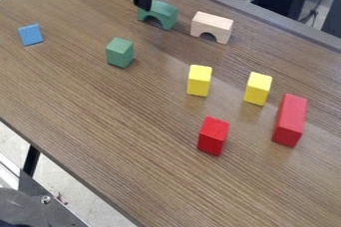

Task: Move the green arch to the left

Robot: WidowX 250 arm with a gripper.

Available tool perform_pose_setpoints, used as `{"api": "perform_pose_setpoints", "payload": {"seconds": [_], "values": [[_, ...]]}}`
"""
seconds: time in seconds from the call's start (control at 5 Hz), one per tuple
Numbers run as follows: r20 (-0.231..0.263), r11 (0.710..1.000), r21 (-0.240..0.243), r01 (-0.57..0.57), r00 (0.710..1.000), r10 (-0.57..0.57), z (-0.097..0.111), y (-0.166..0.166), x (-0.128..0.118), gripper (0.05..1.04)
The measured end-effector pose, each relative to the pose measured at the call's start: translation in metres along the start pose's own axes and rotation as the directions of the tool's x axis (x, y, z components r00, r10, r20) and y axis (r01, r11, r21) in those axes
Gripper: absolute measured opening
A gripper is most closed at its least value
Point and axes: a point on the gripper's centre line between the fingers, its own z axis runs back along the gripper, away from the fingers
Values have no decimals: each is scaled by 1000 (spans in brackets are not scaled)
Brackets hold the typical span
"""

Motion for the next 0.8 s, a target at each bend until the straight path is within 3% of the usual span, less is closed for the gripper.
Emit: {"api": "perform_pose_setpoints", "payload": {"seconds": [0.2,0.6,0.8], "values": [[-1,1000,23,-18,1000,18,-11,-2,-1,999],[6,999,10,-31,999,31,-21,-17,2,945],[28,999,34,-15,1000,14,-27,-14,5,671]]}}
